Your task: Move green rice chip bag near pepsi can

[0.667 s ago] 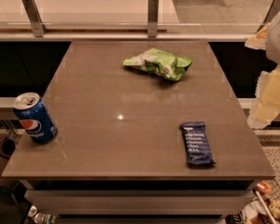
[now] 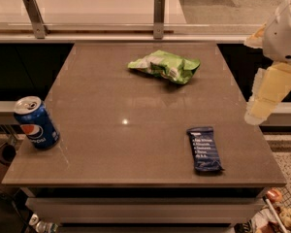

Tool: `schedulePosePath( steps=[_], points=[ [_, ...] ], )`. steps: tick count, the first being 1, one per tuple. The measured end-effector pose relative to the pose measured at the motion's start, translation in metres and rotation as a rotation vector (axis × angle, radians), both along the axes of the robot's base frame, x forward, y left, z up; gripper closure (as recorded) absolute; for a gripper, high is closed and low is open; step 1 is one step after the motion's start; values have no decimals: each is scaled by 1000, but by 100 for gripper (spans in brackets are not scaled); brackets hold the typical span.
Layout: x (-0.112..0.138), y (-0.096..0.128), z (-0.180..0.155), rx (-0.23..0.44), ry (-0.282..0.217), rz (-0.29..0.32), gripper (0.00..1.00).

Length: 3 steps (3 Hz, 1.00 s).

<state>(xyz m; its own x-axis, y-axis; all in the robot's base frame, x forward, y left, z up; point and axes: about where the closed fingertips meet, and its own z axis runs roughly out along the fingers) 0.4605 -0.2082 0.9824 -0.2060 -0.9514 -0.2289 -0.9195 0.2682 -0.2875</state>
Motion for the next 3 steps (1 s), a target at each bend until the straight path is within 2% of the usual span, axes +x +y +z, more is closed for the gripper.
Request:
schedulePosePath(
  steps=[1, 2, 3],
  points=[
    [38, 10, -10, -24, 26, -45, 0],
    [79, 17, -19, -13, 34, -161, 0],
    [116, 22, -31, 42, 37, -260, 0]
  ],
)
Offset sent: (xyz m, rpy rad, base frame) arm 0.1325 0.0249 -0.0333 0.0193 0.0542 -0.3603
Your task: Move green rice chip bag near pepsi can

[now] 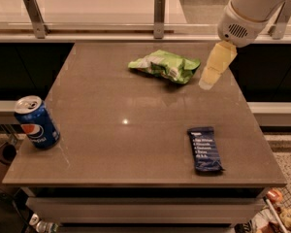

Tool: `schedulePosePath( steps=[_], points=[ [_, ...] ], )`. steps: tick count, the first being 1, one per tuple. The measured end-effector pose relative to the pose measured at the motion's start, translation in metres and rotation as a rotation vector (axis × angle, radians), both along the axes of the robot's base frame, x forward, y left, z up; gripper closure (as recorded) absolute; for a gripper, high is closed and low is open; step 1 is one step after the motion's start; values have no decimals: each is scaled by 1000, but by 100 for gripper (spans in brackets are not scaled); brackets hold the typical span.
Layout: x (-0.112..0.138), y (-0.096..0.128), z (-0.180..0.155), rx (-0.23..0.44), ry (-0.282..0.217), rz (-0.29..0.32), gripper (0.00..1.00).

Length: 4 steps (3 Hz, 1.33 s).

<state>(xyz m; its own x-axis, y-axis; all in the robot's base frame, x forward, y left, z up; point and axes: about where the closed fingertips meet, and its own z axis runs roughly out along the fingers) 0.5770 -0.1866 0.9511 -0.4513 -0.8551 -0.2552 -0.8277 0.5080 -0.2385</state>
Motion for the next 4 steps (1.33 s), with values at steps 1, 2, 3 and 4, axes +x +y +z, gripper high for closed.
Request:
schedulePosePath(
  steps=[1, 2, 3, 4],
  points=[
    [34, 5, -9, 95, -31, -62, 0],
    [65, 18, -17, 204, -65, -85, 0],
    [89, 36, -32, 300, -80, -96, 0],
    [107, 53, -50, 354, -90, -122, 0]
  ],
)
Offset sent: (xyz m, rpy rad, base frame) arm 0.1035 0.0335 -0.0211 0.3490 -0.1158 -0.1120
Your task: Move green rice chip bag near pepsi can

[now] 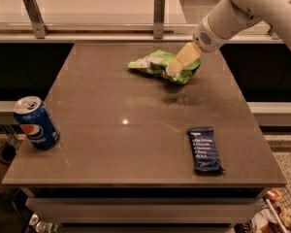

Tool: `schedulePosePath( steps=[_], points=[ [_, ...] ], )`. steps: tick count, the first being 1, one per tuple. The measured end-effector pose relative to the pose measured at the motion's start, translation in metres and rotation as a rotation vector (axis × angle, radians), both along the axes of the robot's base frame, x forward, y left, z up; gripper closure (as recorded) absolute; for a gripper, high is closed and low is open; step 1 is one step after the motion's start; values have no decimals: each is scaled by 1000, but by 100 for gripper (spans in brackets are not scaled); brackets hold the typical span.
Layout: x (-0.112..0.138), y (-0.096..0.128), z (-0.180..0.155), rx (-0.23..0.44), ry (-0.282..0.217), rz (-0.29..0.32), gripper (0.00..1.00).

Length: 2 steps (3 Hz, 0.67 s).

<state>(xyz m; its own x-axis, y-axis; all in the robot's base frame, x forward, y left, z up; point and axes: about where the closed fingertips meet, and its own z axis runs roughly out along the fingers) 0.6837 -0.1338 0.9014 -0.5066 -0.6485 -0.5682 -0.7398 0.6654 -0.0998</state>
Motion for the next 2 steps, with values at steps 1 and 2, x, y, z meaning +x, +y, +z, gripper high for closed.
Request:
schedulePosePath(
  steps=[1, 2],
  points=[
    [14, 11, -20, 13, 10, -29, 0],
    [48, 27, -47, -33, 48, -48, 0]
  ],
)
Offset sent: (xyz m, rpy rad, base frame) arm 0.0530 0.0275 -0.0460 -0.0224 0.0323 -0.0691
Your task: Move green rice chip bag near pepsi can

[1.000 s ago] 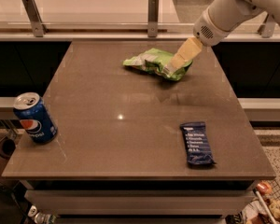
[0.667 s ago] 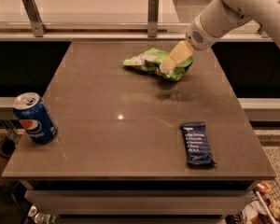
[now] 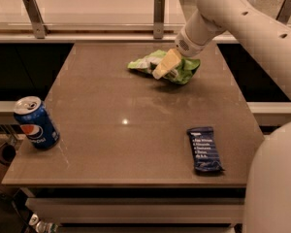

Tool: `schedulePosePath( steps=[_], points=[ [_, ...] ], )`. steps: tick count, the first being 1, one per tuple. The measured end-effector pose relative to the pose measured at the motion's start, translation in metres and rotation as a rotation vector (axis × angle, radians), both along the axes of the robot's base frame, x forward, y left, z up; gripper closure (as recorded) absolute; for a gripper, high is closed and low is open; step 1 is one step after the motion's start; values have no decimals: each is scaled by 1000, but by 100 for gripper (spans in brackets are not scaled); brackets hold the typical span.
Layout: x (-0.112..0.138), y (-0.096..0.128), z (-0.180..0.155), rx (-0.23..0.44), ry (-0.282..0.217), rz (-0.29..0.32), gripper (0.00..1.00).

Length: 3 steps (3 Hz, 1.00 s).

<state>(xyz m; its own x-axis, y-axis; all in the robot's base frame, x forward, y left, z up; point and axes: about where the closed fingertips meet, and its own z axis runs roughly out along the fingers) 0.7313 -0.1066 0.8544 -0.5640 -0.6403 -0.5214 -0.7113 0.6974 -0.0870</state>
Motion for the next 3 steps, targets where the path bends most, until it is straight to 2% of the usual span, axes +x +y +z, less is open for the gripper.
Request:
schedulePosePath(
  steps=[1, 2, 3],
  points=[
    [2, 1, -1, -2, 2, 1, 0],
    [7, 6, -14, -4, 30, 17, 0],
    [15, 18, -36, 4, 79, 46, 17]
  ],
)
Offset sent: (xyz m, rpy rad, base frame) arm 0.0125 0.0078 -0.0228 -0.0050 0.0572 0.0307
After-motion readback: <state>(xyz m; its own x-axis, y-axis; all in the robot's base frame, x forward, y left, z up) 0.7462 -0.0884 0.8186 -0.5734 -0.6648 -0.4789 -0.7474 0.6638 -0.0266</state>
